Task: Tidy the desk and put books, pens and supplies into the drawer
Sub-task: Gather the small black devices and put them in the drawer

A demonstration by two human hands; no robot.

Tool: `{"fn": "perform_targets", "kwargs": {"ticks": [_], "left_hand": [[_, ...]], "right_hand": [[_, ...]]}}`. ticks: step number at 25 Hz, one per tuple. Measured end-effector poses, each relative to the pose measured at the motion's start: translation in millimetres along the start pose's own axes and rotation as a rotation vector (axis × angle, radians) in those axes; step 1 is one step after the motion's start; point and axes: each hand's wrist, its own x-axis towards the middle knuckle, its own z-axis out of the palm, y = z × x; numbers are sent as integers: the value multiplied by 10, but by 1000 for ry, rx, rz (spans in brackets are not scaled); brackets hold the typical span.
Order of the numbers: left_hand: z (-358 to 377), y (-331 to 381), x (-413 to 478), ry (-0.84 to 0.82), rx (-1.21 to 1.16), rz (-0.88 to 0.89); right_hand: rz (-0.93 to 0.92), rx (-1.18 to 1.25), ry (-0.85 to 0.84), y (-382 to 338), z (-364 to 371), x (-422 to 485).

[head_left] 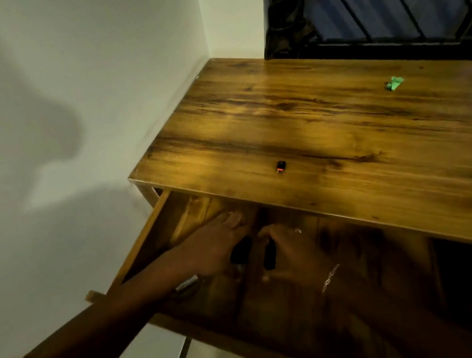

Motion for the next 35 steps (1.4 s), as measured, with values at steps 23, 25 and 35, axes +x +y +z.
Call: {"fn": "perform_targets", "kwargs": {"ticks": [23, 25, 35], "left_hand": [[629, -417, -14, 440, 226, 196], [404, -364, 130, 548, 183, 115], [123, -257, 728, 60, 72, -192]], "right_hand": [[-120, -117, 363, -58, 577, 320], [-131, -187, 535, 91, 196, 464], [203, -522, 213, 520, -512, 1076]]}}
